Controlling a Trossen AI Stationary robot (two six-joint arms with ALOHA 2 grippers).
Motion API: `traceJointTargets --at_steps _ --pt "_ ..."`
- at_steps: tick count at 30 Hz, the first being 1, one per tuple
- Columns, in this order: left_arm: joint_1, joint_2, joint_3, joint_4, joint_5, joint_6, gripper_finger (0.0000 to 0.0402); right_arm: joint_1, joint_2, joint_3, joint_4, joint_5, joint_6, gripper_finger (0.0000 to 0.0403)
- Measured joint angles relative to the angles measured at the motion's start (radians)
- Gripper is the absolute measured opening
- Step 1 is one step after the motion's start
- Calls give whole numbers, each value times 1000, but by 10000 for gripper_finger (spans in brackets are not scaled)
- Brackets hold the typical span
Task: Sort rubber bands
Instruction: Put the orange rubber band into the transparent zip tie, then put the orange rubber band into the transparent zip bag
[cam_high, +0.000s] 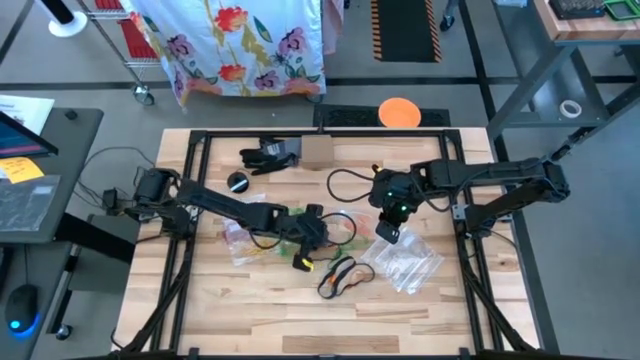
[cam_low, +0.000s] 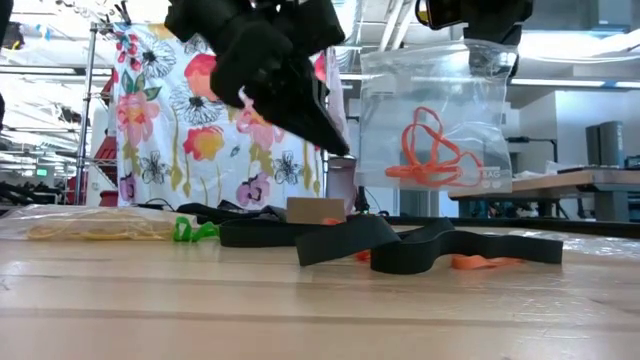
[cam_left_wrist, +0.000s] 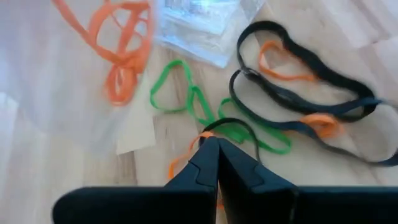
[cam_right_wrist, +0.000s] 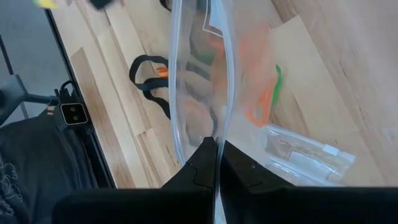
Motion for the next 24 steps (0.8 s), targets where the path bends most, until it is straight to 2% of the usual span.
traceJointTargets --at_steps 5,10,16,21,24 --pt "-18 7 0 5 11 -17 0 -1 0 0 3 1 -4 5" --pt "-21 42 0 2 -85 6 8 -1 0 0 5 1 1 5" --pt "5 52 0 34 -100 -77 80 -4 0 0 7 1 0 5" --pt "3 61 0 14 -28 -117 147 -4 0 0 7 2 -7 5" --pt "0 101 0 19 -2 -96 167 -4 0 0 7 3 -7 5"
